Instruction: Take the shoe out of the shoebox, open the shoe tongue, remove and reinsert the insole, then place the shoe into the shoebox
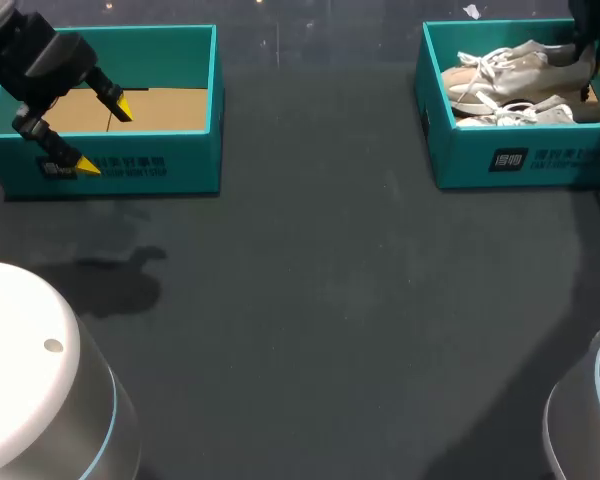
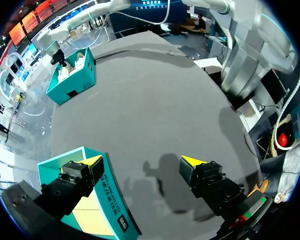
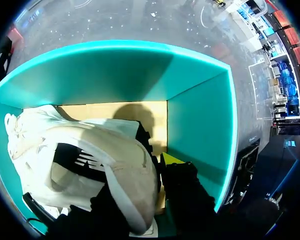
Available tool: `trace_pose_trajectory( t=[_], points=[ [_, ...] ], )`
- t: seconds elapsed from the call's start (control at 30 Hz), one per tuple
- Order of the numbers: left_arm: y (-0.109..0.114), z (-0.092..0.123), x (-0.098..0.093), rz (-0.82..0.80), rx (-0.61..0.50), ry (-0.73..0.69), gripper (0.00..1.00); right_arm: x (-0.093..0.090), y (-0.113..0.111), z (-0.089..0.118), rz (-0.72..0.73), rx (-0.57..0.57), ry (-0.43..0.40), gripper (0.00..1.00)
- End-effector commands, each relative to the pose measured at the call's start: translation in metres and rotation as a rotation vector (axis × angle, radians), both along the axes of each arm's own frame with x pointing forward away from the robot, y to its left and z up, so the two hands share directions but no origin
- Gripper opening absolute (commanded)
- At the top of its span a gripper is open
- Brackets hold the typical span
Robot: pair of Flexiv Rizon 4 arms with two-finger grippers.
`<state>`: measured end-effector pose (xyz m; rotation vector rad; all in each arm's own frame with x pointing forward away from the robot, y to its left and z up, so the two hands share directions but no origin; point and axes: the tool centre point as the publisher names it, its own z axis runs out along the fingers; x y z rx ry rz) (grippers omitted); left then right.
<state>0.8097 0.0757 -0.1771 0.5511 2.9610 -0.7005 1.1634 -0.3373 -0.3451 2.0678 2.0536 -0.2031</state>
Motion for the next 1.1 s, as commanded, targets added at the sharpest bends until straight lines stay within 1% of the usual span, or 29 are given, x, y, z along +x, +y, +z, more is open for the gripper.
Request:
trace_pose_trajectory(
  t=[0.03,0.13,0.3,0.47,0.87,1.1],
  points=[
    [0.0002,0.0002,0.0005,-0.001,0.003,0.001,1.00,0.0043,0.0000,-0.0004,0.006,-0.006,0.001,0.16],
    [0.0002,0.0002,0.0005,-0.001,0.003,0.001,1.00,0.0047,-0.0004,-0.0007,0.011,-0.011,0.000,0.21],
    [0.0002,0.0002,0.0005,-0.001,0.003,0.001,1.00,0.0052,-0.0011,-0.0037,0.015,-0.009,0.005,0.26],
    [0.0002,0.0002,0.0005,-0.001,0.003,0.001,1.00,0.0059,-0.0015,-0.0082,0.021,0.000,0.013,0.29],
    [0.0002,0.0002,0.0005,-0.001,0.003,0.001,1.00,0.0067,-0.0020,-0.0087,0.029,0.007,0.020,0.36],
    [0.0002,0.0002,0.0005,-0.001,0.003,0.001,1.00,0.0085,0.0010,-0.0048,0.036,0.017,0.017,0.47]
  ],
)
